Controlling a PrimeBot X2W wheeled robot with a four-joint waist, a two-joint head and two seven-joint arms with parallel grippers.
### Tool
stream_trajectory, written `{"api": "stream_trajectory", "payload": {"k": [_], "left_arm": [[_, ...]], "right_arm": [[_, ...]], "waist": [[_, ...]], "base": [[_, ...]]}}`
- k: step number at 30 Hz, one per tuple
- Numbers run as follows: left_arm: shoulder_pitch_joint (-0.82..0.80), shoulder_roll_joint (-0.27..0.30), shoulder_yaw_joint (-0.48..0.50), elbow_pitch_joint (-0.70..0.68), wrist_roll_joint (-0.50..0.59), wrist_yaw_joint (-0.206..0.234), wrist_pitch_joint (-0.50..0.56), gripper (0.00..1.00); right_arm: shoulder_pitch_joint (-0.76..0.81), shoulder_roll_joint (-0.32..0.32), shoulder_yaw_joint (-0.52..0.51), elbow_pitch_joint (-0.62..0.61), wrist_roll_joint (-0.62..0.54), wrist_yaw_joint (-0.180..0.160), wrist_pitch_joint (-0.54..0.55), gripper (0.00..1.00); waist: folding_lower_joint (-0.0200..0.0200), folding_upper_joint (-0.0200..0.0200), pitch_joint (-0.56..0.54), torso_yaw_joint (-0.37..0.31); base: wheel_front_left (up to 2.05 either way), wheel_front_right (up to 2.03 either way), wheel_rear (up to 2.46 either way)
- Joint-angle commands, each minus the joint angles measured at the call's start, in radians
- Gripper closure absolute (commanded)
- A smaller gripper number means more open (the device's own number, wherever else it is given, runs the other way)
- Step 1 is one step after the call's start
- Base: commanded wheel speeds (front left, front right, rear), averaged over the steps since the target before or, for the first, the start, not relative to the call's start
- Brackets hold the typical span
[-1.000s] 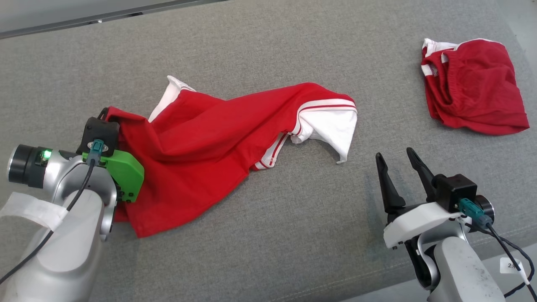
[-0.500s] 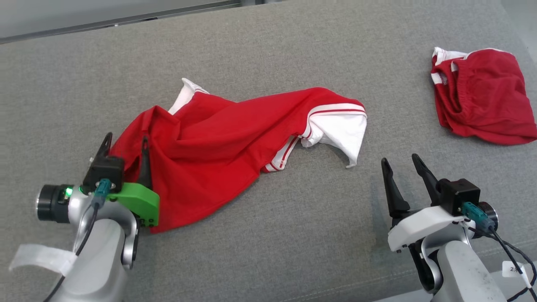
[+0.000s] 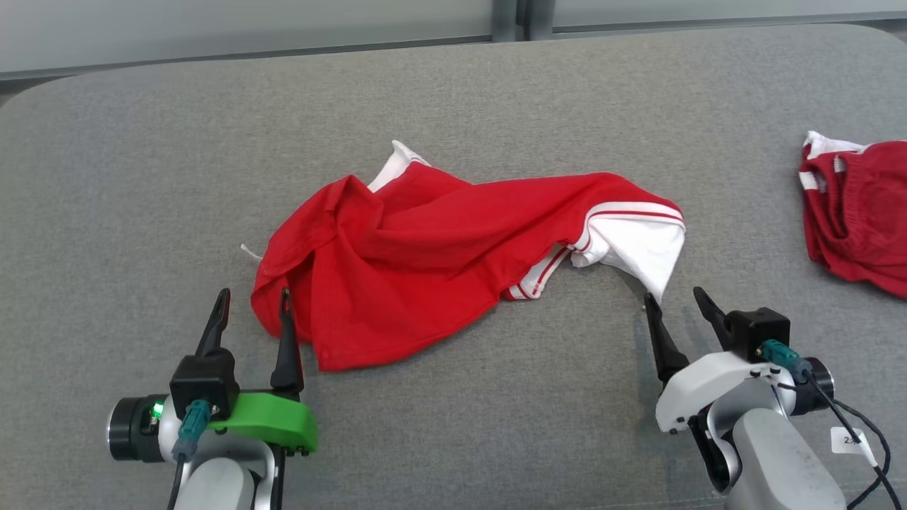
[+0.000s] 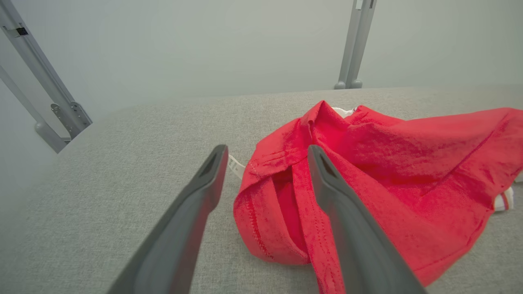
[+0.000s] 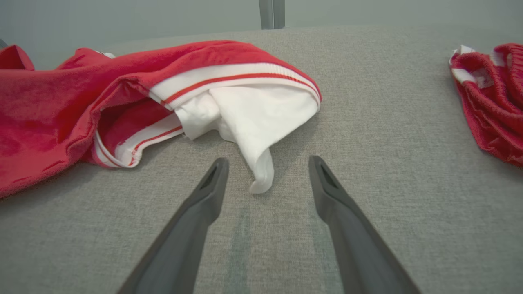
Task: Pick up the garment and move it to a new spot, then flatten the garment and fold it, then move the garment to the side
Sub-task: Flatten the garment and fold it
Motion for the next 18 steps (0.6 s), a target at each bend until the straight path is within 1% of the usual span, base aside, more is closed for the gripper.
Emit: {"api": "stream_trajectory", "payload": {"k": [1, 4, 5, 6, 7, 8, 9, 10, 13, 18], "left_arm": [[0.019, -0.003, 0.002, -0.009, 0.003, 0.008, -0.002, 0.00], [0.044, 0.002, 0.013, -0.036, 0.008, 0.016, -0.003, 0.00], [0.050, 0.003, 0.017, -0.042, 0.009, 0.018, -0.003, 0.00], [0.055, 0.003, 0.020, -0.048, 0.010, 0.020, -0.003, 0.00], [0.059, 0.005, 0.023, -0.054, 0.010, 0.020, -0.003, 0.00], [0.062, 0.006, 0.027, -0.059, 0.011, 0.021, -0.003, 0.00], [0.066, 0.007, 0.030, -0.064, 0.012, 0.022, -0.003, 0.00], [0.069, 0.008, 0.032, -0.068, 0.013, 0.021, -0.003, 0.00], [0.073, 0.010, 0.043, -0.084, 0.016, 0.025, -0.003, 0.00], [0.097, 0.004, 0.056, -0.103, 0.014, 0.026, -0.003, 0.00]], "right_arm": [[-0.018, -0.005, -0.010, 0.019, -0.007, -0.001, -0.010, 0.00], [-0.068, -0.004, -0.033, 0.104, -0.003, -0.001, -0.019, 0.00], [-0.085, -0.004, -0.036, 0.134, 0.003, -0.001, -0.022, 0.20], [-0.101, -0.004, -0.040, 0.164, 0.006, -0.001, -0.025, 0.51], [-0.115, -0.004, -0.042, 0.191, 0.006, -0.001, -0.026, 0.62], [-0.129, -0.005, -0.045, 0.218, 0.015, -0.001, -0.027, 0.82], [-0.142, -0.004, -0.044, 0.240, 0.025, -0.001, -0.029, 0.95], [-0.154, -0.004, -0.041, 0.257, 0.031, -0.001, -0.031, 1.00], [-0.186, -0.005, -0.020, 0.274, 0.089, -0.001, -0.035, 1.00], [-0.177, -0.005, 0.055, 0.201, 0.212, -0.001, -0.034, 1.00]], "waist": [[0.0000, 0.0000, 0.007, 0.047], [0.0000, 0.0000, 0.012, 0.077], [0.0000, 0.0000, 0.013, 0.084], [0.0000, 0.0000, 0.013, 0.091], [0.0000, 0.0000, 0.012, 0.096], [0.0000, 0.0000, 0.010, 0.101], [0.0000, 0.0000, 0.008, 0.104], [0.0000, 0.0000, 0.006, 0.106], [0.0000, 0.0000, -0.004, 0.103], [0.0000, 0.0000, -0.025, 0.065]], "base": [[0.00, 0.00, 0.00], [0.00, 0.00, 0.00], [0.00, 0.00, 0.00], [0.00, 0.00, 0.00], [0.00, 0.00, 0.00], [0.00, 0.00, 0.00], [0.00, 0.00, 0.00], [0.00, 0.00, 0.00], [0.00, 0.00, 0.00], [0.00, 0.00, 0.00]]}}
